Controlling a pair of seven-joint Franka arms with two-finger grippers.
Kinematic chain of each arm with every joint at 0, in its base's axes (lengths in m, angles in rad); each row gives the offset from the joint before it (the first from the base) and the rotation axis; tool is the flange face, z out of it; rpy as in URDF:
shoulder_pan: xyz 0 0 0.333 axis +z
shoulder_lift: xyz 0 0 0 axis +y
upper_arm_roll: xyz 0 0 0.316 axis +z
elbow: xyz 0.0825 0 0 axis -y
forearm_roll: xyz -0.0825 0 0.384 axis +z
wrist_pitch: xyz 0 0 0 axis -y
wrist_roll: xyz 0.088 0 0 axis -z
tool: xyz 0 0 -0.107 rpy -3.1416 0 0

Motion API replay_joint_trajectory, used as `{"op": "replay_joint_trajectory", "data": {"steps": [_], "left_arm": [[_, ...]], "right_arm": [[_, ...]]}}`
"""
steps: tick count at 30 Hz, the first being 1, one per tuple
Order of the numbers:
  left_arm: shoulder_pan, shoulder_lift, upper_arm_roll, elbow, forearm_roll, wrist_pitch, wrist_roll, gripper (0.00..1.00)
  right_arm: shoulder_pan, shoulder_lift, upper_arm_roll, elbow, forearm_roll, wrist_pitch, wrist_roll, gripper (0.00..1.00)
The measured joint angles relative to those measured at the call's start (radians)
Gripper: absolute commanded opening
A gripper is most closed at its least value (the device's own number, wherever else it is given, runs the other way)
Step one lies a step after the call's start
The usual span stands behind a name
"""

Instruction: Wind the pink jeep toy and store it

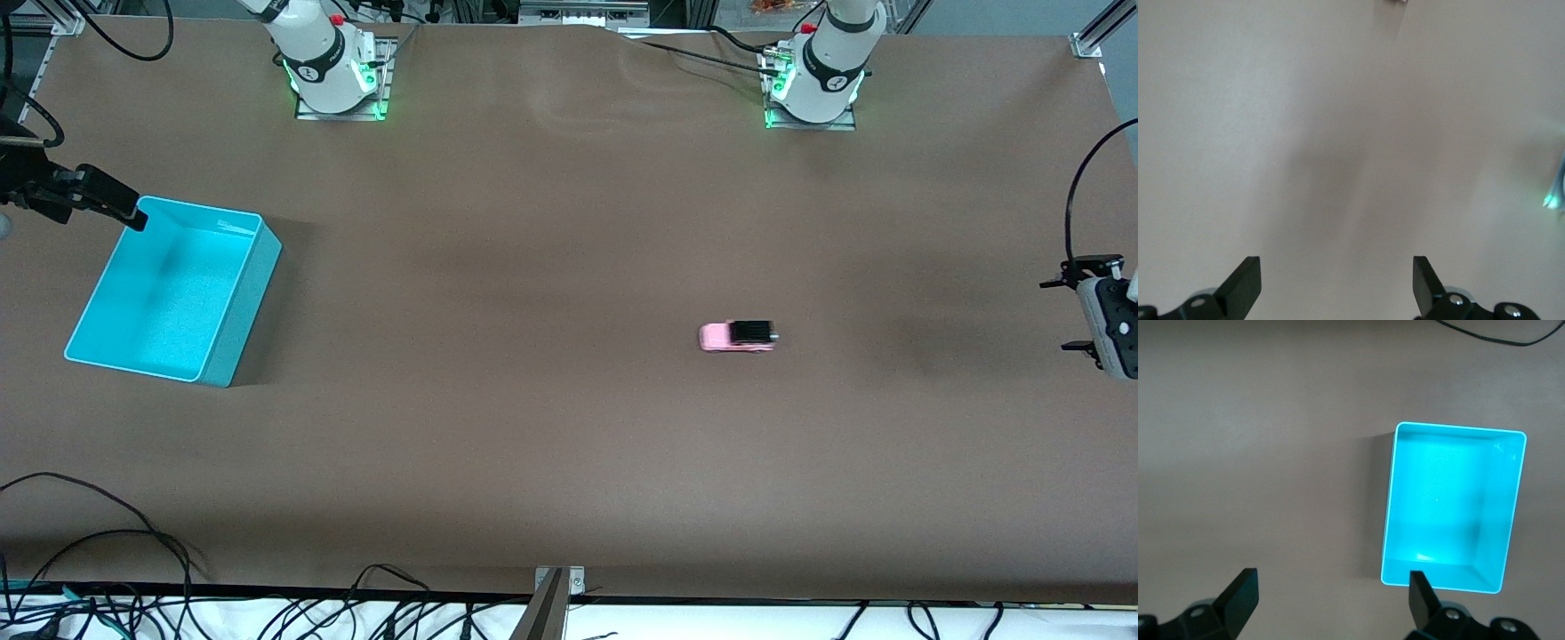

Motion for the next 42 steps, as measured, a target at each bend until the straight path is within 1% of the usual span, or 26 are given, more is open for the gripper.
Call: {"op": "replay_joint_trajectory", "data": {"steps": [5, 11, 22, 36, 42], "left_arm": [[-0.063, 0.0, -0.003, 0.058, 0.0, -0.095, -0.137, 1.0], [-0.118, -0.008, -0.006, 0.099, 0.0, -0.133, -0.238, 1.0], [-0.186, -0.032, -0.007, 0.106, 0.0, -0.169, -0.298, 1.0], [-0.216, -0.041, -0.007, 0.109, 0.0, -0.169, -0.309, 1.0], [-0.247, -0.082, -0.005, 0.108, 0.0, -0.169, -0.402, 1.0]], "right_arm": [[0.0, 0.0, 0.0, 0.0, 0.0, 0.0, 0.0, 1.0], [0.0, 0.0, 0.0, 0.0, 0.0, 0.0, 0.0, 1.0], [0.0, 0.0, 0.0, 0.0, 0.0, 0.0, 0.0, 1.0], [0.0, 0.0, 0.0, 0.0, 0.0, 0.0, 0.0, 1.0], [0.0, 0.0, 0.0, 0.0, 0.0, 0.0, 0.0, 1.0]]}}
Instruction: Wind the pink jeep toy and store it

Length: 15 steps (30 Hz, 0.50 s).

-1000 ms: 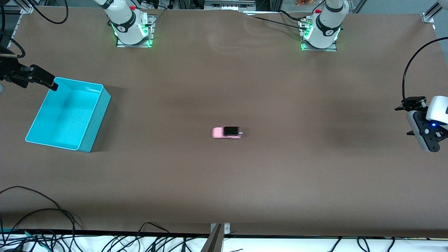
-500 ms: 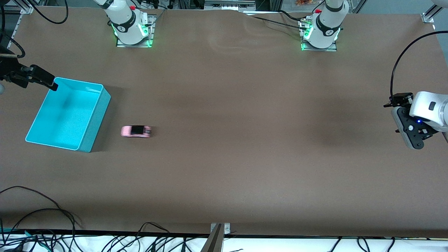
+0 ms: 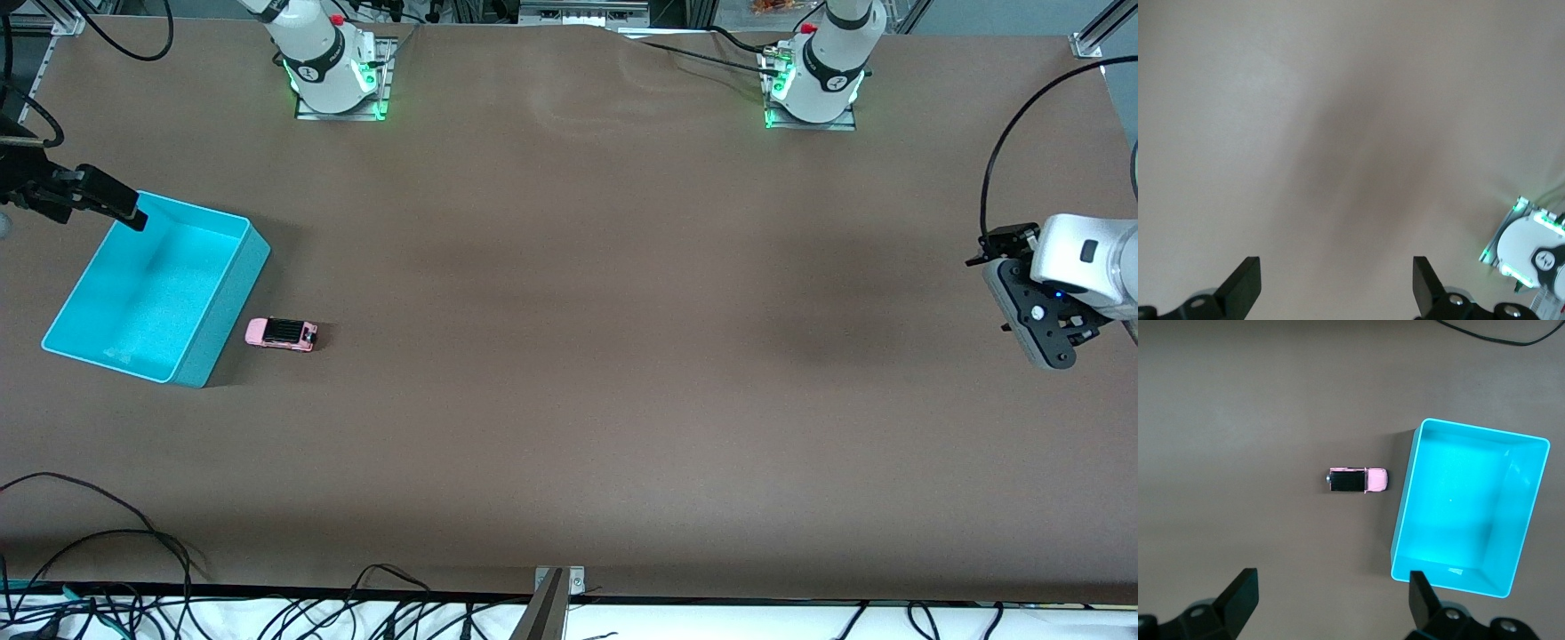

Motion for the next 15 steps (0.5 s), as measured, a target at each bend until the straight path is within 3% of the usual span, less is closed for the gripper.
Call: {"op": "replay_joint_trajectory", "data": {"steps": [8, 15], "left_arm": [[-0.024, -0.069, 0.003, -0.051, 0.0, 0.115, -0.2, 1.0], [-0.013, -0.188, 0.012, -0.255, 0.0, 0.318, -0.409, 1.0]], "right_arm": [[0.0, 0.0, 0.0, 0.0, 0.0, 0.0, 0.0, 1.0], [0.0, 0.0, 0.0, 0.0, 0.0, 0.0, 0.0, 1.0]]}}
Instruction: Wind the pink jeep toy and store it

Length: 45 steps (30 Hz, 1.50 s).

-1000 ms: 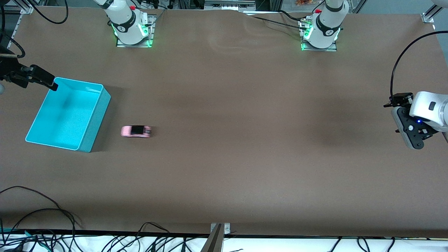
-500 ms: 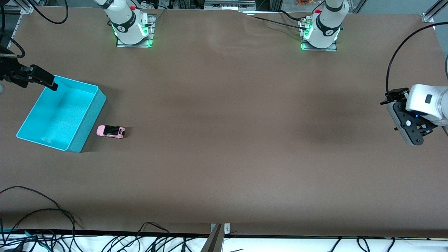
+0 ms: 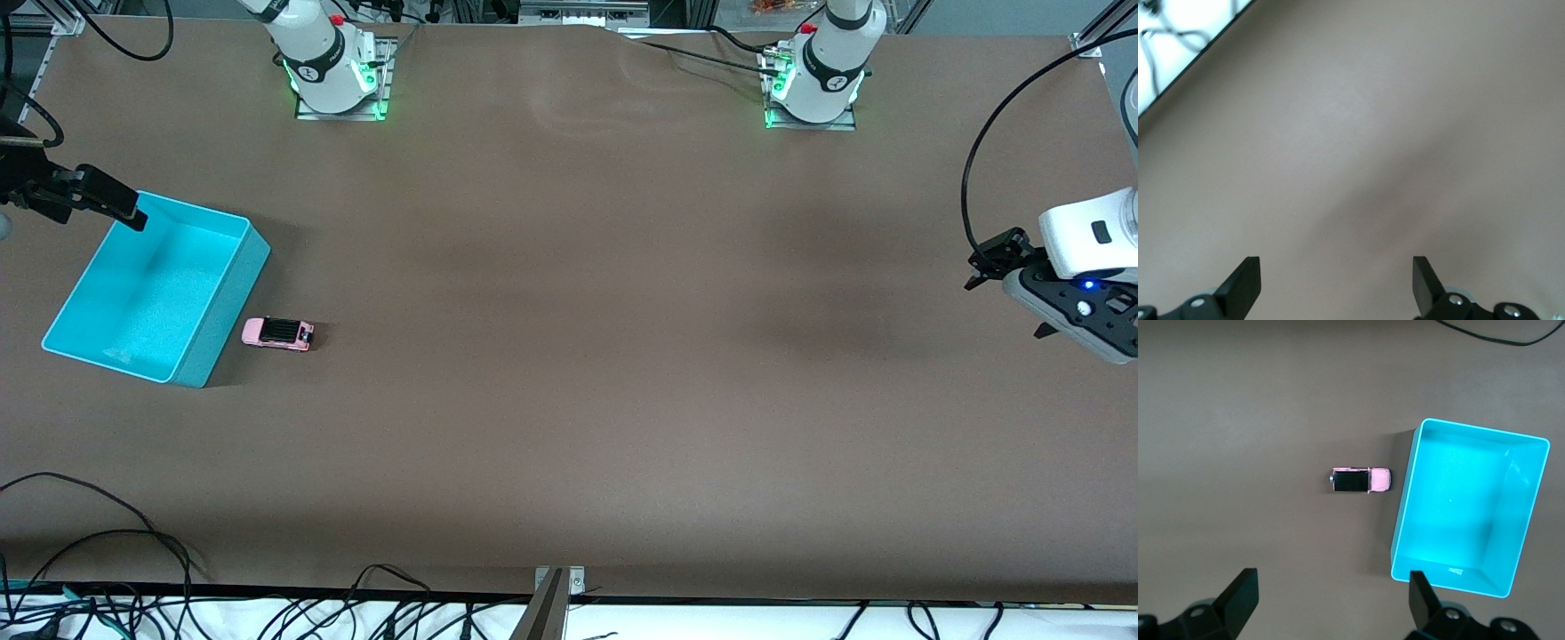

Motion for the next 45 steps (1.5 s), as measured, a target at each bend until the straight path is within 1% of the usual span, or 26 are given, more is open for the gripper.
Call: {"op": "replay_joint_trajectory", "data": {"steps": [5, 9, 12, 17, 21, 31, 40, 45], "left_arm": [[0.002, -0.094, 0.003, -0.13, 0.0, 0.025, -0.238, 1.0], [0.002, -0.158, 0.003, -0.206, -0.005, 0.03, -0.394, 1.0], [0.004, -0.203, 0.003, -0.259, -0.031, 0.031, -0.462, 1.0], [0.004, -0.261, 0.003, -0.326, -0.047, 0.036, -0.499, 1.0], [0.004, -0.279, 0.003, -0.345, -0.047, 0.035, -0.506, 1.0], [0.002, -0.278, 0.002, -0.345, -0.048, 0.023, -0.508, 1.0], [0.002, -0.277, 0.002, -0.341, -0.048, 0.022, -0.51, 1.0], [0.005, -0.269, 0.007, -0.32, -0.048, 0.02, -0.512, 1.0]], "right_arm": [[0.001, 0.0, 0.002, 0.0, 0.0, 0.0, 0.003, 1.0], [0.007, 0.0, 0.011, 0.0, 0.0, -0.001, 0.019, 1.0], [0.008, 0.0, 0.016, 0.0, 0.0, -0.003, 0.026, 1.0], [0.008, 0.004, 0.016, 0.0, 0.0, -0.004, 0.026, 1.0], [0.008, 0.006, 0.016, -0.002, 0.0, -0.004, 0.026, 1.0], [0.008, 0.025, 0.016, -0.005, 0.0, -0.006, 0.026, 1.0], [0.008, 0.03, 0.016, -0.006, 0.0, -0.006, 0.026, 1.0], [0.008, 0.03, 0.016, -0.017, 0.0, -0.004, 0.026, 1.0]]}}
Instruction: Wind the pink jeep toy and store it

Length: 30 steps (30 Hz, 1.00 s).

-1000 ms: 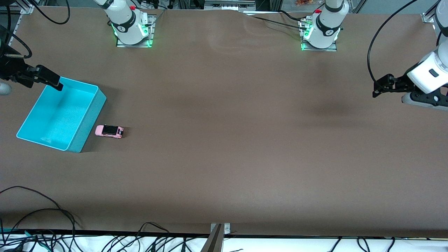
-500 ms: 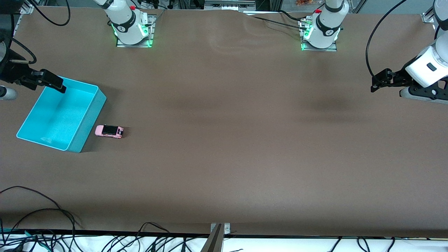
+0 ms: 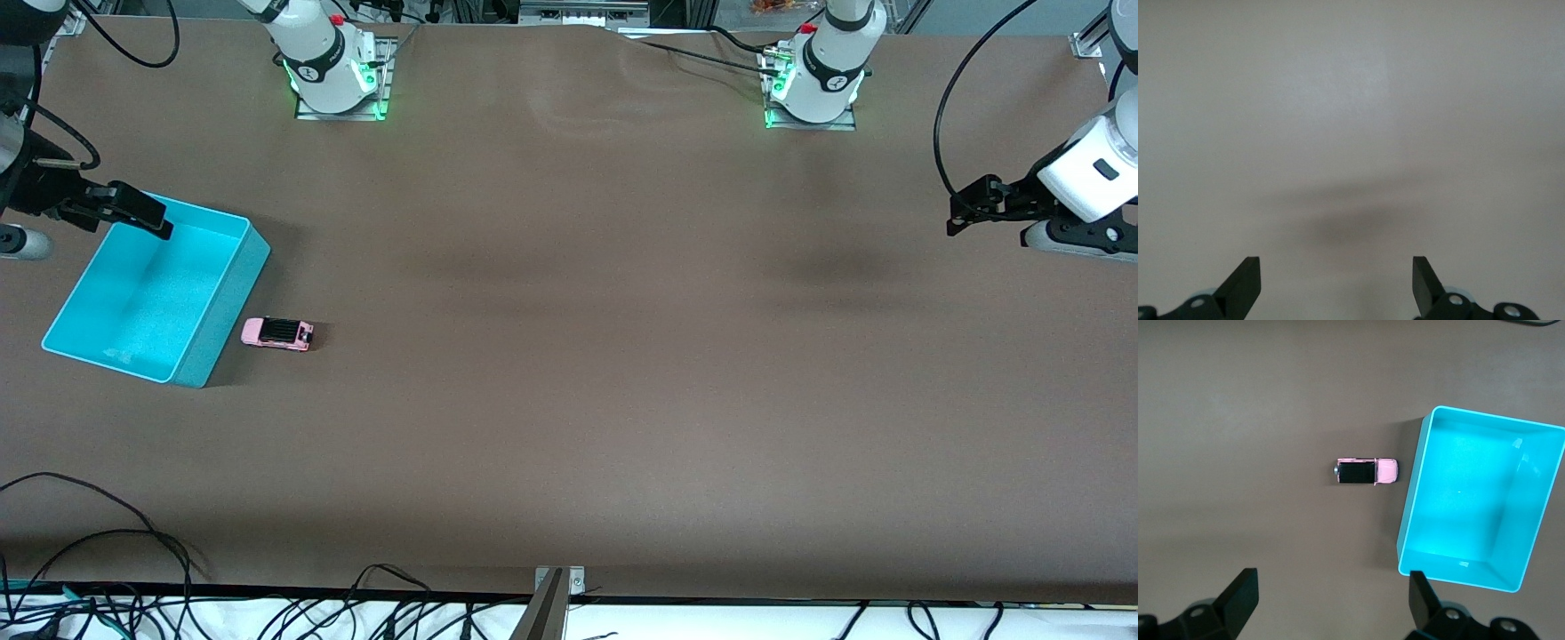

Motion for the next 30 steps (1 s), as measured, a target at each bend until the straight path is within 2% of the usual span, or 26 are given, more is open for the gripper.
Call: {"op": "replay_joint_trajectory", "data": {"steps": [12, 26, 30], "left_arm": [[0.002, 0.014, 0.002, 0.034, 0.0, -0.018, -0.004, 1.0], [0.012, 0.016, -0.017, 0.071, -0.016, -0.024, -0.005, 1.0], [0.012, 0.017, -0.034, 0.072, -0.015, 0.01, -0.005, 1.0]], "right_arm": [[0.0, -0.002, 0.0, -0.11, 0.0, 0.098, 0.0, 1.0], [0.0, 0.0, 0.0, -0.359, 0.0, 0.376, 0.0, 1.0], [0.0, 0.0, 0.0, -0.424, 0.0, 0.45, 0.0, 1.0]]}}
